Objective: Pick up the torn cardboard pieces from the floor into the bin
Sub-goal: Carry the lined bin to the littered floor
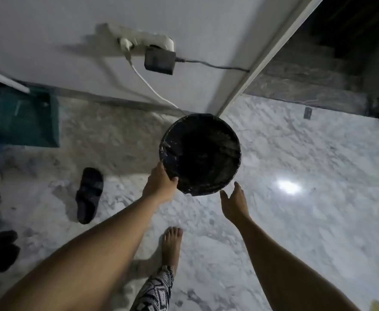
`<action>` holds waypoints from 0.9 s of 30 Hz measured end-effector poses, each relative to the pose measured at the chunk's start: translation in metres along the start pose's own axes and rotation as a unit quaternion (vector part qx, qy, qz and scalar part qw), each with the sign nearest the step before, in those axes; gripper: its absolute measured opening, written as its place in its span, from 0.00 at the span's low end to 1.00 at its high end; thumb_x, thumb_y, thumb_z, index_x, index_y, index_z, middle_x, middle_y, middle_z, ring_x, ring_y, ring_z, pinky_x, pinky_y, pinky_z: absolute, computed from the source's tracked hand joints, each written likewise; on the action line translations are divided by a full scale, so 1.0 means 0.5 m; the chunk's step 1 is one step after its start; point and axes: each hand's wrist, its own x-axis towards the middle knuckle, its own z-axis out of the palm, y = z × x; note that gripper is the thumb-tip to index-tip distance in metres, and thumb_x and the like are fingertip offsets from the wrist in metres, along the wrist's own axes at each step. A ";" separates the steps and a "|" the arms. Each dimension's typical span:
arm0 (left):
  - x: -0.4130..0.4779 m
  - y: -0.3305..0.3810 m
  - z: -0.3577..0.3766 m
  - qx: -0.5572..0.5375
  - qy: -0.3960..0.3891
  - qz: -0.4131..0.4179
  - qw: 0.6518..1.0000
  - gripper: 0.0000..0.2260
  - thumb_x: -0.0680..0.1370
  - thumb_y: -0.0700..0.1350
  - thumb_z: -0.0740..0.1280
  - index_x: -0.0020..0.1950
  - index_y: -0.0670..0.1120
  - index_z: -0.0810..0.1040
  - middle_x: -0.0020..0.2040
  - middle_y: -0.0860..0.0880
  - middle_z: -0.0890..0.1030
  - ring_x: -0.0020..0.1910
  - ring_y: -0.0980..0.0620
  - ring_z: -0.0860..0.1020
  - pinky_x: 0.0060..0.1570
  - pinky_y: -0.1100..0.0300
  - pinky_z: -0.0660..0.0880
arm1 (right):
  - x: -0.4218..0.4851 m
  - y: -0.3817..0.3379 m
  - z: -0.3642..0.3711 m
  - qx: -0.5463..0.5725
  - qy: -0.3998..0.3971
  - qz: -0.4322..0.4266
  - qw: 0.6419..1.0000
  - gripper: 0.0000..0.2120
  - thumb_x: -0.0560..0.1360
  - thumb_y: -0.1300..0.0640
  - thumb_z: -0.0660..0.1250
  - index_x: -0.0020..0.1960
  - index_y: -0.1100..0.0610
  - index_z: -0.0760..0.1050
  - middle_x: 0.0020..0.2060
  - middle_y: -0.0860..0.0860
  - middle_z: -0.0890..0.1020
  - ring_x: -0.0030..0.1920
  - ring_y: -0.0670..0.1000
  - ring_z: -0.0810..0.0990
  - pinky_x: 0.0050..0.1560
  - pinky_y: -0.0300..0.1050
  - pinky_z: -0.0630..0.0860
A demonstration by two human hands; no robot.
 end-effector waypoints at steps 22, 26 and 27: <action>0.084 -0.021 0.099 -0.082 0.037 -0.097 0.991 0.13 0.80 0.43 0.63 0.65 0.45 0.71 0.56 0.44 0.78 0.45 0.46 0.75 0.39 0.56 0.71 | 0.141 0.105 0.027 0.211 0.051 0.189 0.958 0.05 0.70 0.66 0.60 0.44 0.60 0.70 0.36 0.54 0.68 0.32 0.52 0.62 0.33 0.48 0.66; -0.039 0.050 0.061 -0.101 0.034 -0.085 0.991 0.13 0.79 0.45 0.63 0.64 0.47 0.73 0.55 0.46 0.79 0.49 0.44 0.78 0.43 0.55 0.74 | 0.010 0.091 -0.066 0.262 0.076 0.191 0.943 0.15 0.69 0.60 0.59 0.55 0.64 0.70 0.43 0.57 0.77 0.35 0.54 0.70 0.33 0.50 0.74; -0.068 0.068 0.053 -0.106 0.028 -0.081 0.991 0.13 0.78 0.46 0.63 0.63 0.49 0.74 0.55 0.46 0.80 0.50 0.44 0.79 0.45 0.53 0.77 | -0.031 0.082 -0.098 0.277 0.079 0.184 0.940 0.17 0.69 0.59 0.58 0.57 0.63 0.70 0.45 0.59 0.79 0.36 0.55 0.72 0.34 0.50 0.75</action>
